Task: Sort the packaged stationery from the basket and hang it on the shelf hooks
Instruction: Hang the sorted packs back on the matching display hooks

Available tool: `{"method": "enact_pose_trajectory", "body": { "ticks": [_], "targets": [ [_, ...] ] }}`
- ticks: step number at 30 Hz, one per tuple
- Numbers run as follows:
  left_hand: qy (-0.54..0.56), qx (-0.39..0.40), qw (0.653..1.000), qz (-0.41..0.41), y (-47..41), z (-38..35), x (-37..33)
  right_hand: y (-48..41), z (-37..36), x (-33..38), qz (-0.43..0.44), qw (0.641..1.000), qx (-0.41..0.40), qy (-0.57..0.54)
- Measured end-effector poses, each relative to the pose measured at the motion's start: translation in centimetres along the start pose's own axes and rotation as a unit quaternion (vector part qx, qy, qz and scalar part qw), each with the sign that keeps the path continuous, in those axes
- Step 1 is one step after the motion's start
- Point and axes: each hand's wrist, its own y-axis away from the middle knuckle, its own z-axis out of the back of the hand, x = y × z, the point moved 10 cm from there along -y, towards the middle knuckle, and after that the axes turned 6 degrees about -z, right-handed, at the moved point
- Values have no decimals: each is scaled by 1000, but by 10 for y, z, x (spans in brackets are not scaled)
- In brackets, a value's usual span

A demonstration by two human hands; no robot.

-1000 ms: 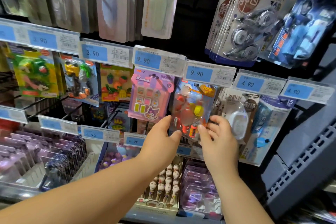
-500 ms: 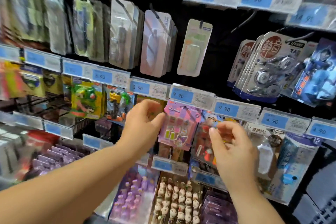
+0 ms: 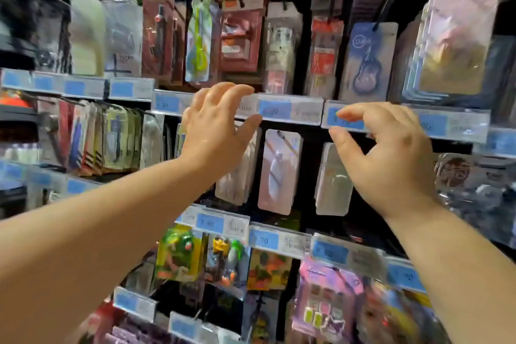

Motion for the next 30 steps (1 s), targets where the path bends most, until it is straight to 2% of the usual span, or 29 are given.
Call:
{"method": "enact_pose_trajectory", "body": {
  "ticks": [5, 8, 11, 14, 17, 20, 24, 27, 30],
  "targets": [
    [-78, 80, 992, -52, -46, -14, 12, -51, -35, 15, 37, 993, 21, 114],
    [-68, 99, 989, -81, -59, -22, 22, -68, -70, 18, 18, 978, 119, 169],
    [-1, 90, 990, -110, -67, -17, 26, -79, -86, 5, -27, 973, 179, 143],
    [31, 114, 986, -115, -73, -16, 28, -90, -94, -4, -64, 970, 227, 62],
    [70, 168, 975, -125, -86, -19, 30, -101, -117, -4, -52, 937, 345, 34],
    [101, 238, 955, -143, -102, -33, 29, -101, -146, -12, -68, 884, 462, -10],
    [107, 322, 930, -139, -99, -62, 32, -83, -155, -31, -89, 863, 497, -26],
    [83, 345, 925, -137, -101, -71, 35, -77, -156, -41, -123, 843, 523, 4],
    [75, 398, 908, -111, -106, -75, 37, -79, -163, -43, -184, 810, 557, -18]
  ]
}}
